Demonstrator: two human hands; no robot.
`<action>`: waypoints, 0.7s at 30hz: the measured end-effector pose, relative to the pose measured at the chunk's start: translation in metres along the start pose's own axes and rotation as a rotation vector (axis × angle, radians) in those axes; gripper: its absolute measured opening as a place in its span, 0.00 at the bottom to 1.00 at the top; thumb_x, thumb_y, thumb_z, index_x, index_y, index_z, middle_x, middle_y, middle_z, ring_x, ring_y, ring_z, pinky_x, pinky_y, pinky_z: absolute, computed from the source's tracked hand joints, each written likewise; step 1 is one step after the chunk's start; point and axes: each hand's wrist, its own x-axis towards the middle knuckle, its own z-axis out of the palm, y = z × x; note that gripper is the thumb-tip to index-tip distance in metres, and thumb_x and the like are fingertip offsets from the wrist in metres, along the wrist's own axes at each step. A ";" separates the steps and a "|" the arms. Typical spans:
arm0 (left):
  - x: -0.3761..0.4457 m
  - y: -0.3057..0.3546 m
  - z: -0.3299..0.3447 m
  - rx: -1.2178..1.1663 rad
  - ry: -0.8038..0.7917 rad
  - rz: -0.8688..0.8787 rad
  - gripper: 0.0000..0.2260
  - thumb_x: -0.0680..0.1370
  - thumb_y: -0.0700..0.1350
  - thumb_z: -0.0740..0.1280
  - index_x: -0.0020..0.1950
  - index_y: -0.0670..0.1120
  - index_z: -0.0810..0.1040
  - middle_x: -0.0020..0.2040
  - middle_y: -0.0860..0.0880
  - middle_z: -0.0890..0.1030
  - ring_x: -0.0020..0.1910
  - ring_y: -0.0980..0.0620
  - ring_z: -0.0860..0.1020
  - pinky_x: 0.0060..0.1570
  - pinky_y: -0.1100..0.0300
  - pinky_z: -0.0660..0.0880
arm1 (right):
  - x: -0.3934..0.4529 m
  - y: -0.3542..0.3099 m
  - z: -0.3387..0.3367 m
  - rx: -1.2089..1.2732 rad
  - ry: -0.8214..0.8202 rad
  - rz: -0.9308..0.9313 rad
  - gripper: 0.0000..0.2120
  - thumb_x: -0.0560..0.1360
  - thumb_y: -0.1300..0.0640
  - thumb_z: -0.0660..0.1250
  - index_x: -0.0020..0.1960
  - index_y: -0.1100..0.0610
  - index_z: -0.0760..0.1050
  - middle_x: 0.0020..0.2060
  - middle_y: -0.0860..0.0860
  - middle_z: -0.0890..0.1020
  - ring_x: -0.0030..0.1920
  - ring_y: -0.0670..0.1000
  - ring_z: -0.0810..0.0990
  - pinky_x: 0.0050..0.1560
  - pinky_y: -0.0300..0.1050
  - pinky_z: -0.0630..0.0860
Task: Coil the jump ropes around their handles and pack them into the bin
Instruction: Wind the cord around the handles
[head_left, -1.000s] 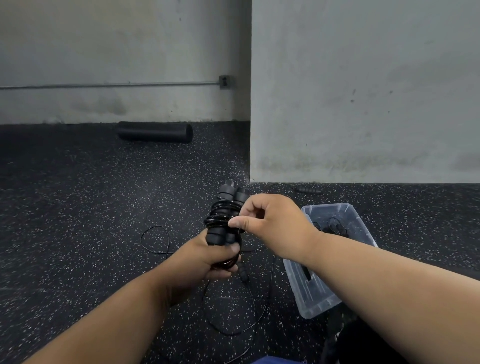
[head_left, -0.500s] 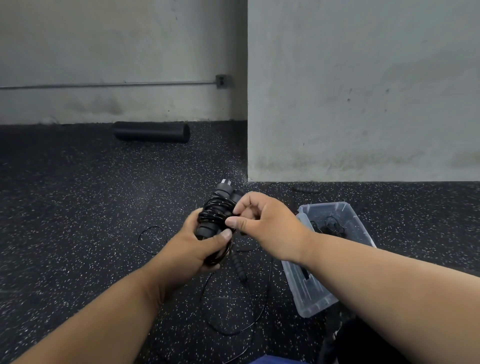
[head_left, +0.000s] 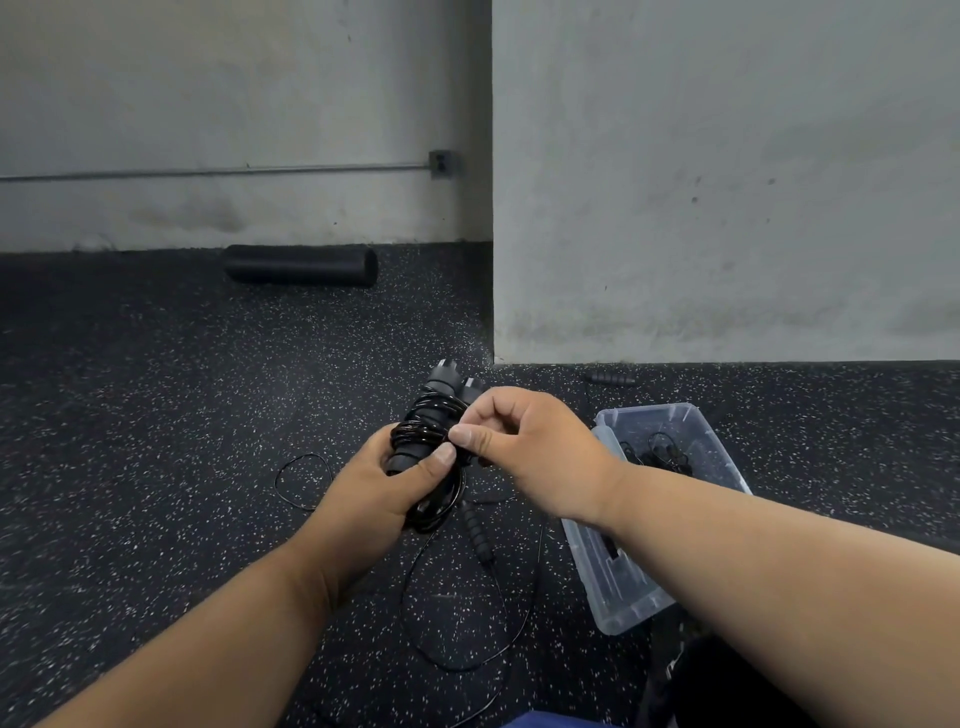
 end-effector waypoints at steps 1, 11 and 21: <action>0.000 0.000 0.000 0.004 -0.003 0.000 0.21 0.71 0.52 0.75 0.62 0.49 0.80 0.53 0.44 0.87 0.49 0.48 0.85 0.48 0.54 0.82 | -0.001 0.000 -0.001 -0.007 -0.013 -0.001 0.06 0.79 0.52 0.74 0.46 0.54 0.81 0.32 0.49 0.72 0.33 0.47 0.68 0.36 0.42 0.69; -0.002 0.010 -0.006 0.051 -0.060 0.012 0.18 0.75 0.48 0.74 0.64 0.51 0.78 0.51 0.48 0.88 0.48 0.53 0.86 0.49 0.56 0.82 | -0.006 -0.002 -0.010 -0.054 -0.126 -0.033 0.05 0.82 0.54 0.68 0.52 0.47 0.82 0.43 0.50 0.82 0.44 0.47 0.77 0.50 0.55 0.78; -0.006 0.007 -0.003 0.035 -0.088 0.009 0.23 0.71 0.47 0.76 0.65 0.49 0.76 0.48 0.48 0.87 0.44 0.52 0.85 0.48 0.50 0.84 | -0.011 -0.007 -0.002 -0.186 -0.078 -0.043 0.06 0.76 0.59 0.77 0.44 0.54 0.80 0.36 0.48 0.83 0.36 0.42 0.77 0.38 0.38 0.76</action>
